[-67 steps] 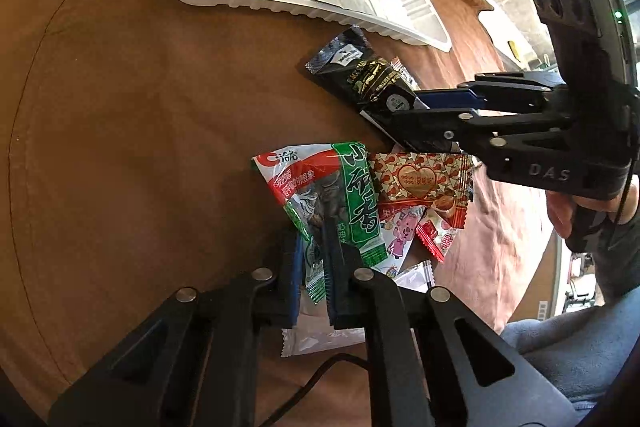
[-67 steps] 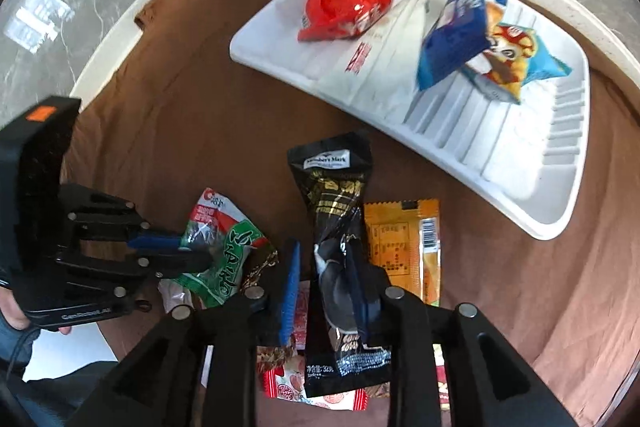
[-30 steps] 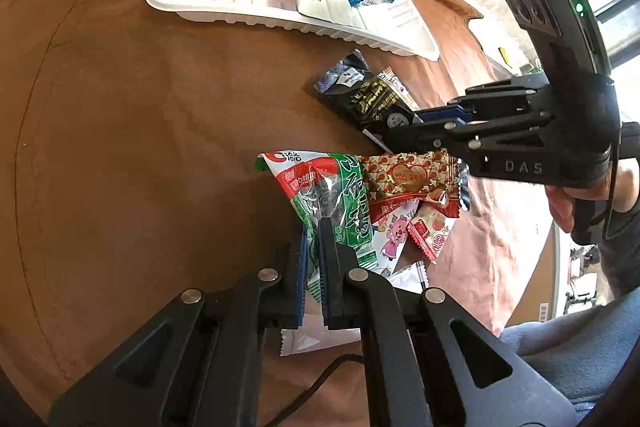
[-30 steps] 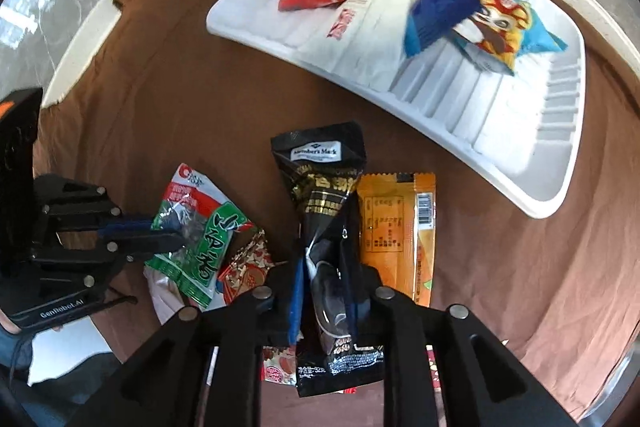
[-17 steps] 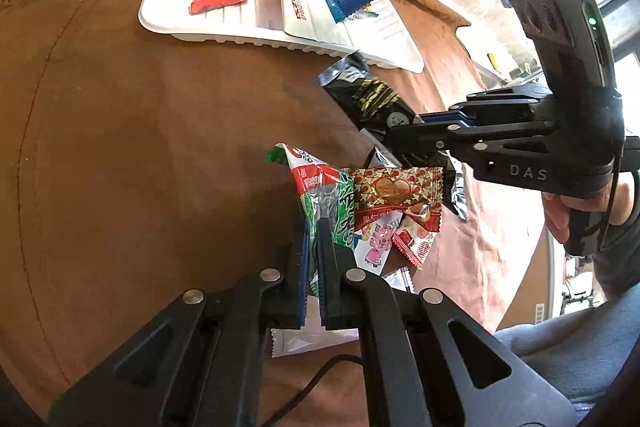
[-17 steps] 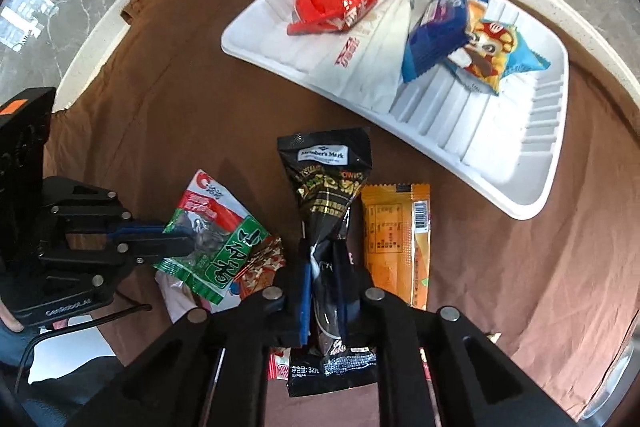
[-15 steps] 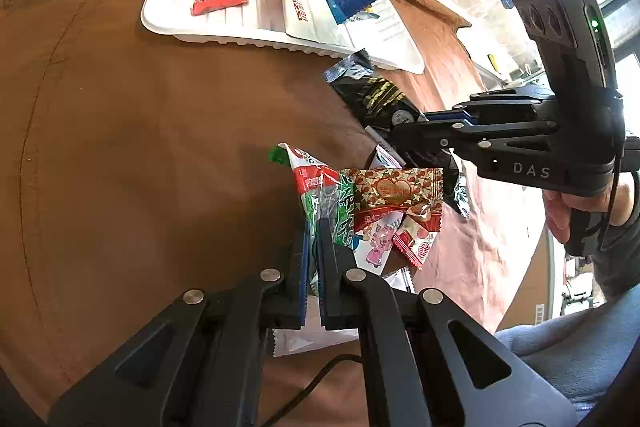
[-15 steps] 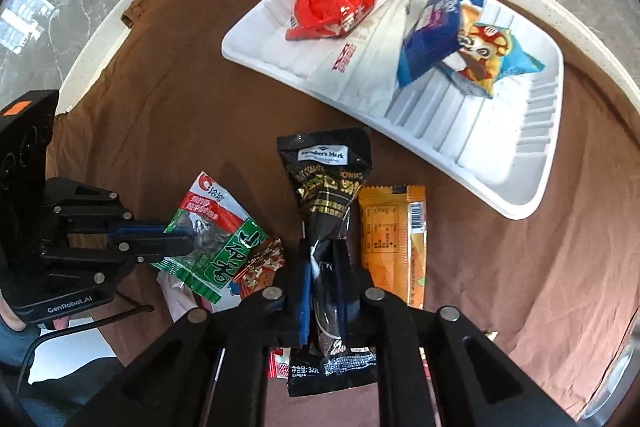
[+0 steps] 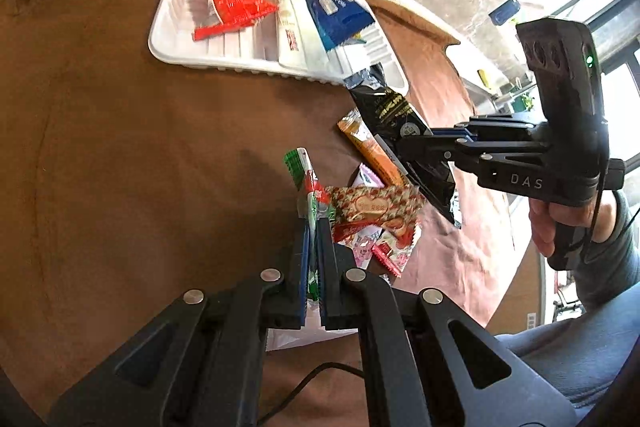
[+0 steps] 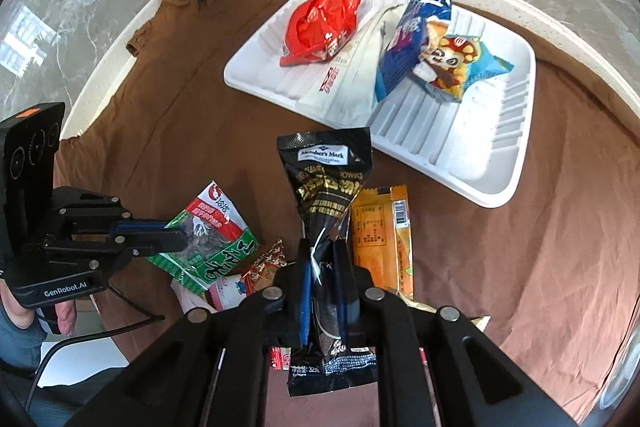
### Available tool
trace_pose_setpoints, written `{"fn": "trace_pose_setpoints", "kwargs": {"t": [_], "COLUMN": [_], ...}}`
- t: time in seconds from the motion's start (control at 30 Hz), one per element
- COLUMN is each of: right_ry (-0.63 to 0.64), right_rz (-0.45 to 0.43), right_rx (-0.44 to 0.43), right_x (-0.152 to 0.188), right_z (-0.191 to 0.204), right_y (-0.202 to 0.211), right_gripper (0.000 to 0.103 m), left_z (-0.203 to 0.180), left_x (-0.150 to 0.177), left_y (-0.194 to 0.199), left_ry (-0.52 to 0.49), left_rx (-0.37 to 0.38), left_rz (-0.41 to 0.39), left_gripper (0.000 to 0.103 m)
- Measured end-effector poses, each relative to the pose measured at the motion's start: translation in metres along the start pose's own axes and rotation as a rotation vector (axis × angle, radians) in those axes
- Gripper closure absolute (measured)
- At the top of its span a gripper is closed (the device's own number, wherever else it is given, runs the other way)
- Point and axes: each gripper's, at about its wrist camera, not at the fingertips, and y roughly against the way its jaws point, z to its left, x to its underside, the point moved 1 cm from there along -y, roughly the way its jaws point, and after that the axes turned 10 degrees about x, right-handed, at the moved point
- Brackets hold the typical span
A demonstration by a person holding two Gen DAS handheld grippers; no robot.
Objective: Organize snacks
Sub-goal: 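Lift both packets from the pile and carry them toward the white tray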
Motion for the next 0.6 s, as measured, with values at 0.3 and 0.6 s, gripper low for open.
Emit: {"fn": "trace_pose_setpoints", "kwargs": {"t": [0.3, 0.6], "right_ry": [-0.032, -0.083], "right_rz": [-0.048, -0.123], "right_rx": [-0.022, -0.022], "right_x": [0.005, 0.006], "right_z": [-0.010, -0.027], "right_y": [0.021, 0.058], "right_gripper": [0.092, 0.092], "left_z": [-0.012, -0.029], "left_x": [-0.005, -0.033], "left_y": [0.015, 0.048], "left_ry": [-0.052, -0.134], "left_rx": [-0.032, -0.102], "left_rz": [-0.001, -0.047], "left_gripper": [0.102, 0.102]}}
